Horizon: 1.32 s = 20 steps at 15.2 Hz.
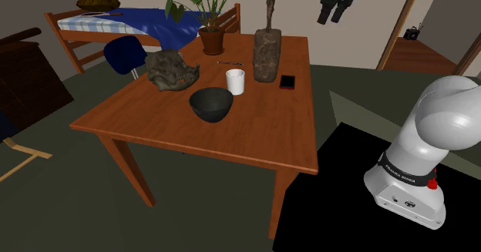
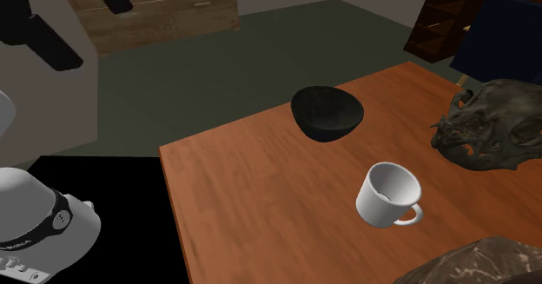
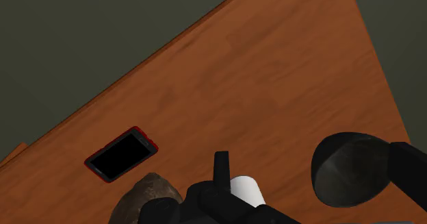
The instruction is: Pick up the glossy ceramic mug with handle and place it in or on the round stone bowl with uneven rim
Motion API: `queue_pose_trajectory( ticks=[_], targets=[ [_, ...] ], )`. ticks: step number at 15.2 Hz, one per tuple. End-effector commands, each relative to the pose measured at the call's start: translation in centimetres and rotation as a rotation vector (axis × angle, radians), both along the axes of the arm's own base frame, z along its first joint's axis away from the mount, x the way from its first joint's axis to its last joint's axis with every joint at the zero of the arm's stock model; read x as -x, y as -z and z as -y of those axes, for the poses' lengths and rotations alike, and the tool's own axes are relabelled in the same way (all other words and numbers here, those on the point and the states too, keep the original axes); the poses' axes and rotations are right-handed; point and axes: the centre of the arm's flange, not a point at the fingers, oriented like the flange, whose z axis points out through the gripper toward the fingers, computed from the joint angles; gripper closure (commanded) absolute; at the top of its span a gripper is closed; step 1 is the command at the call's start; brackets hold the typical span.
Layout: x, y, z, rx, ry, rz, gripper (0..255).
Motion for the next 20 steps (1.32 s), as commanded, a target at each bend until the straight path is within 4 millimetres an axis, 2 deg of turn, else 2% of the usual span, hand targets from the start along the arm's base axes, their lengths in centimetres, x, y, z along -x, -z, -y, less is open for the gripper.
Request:
queue_pose_trajectory(
  ticks=[1,20],
  targets=[
    [0.0,0.0,0.0,0.0,0.0,0.0,0],
    [-22.3,12.7,-5.8,0.086,0.064,-0.093,0]
  ],
)
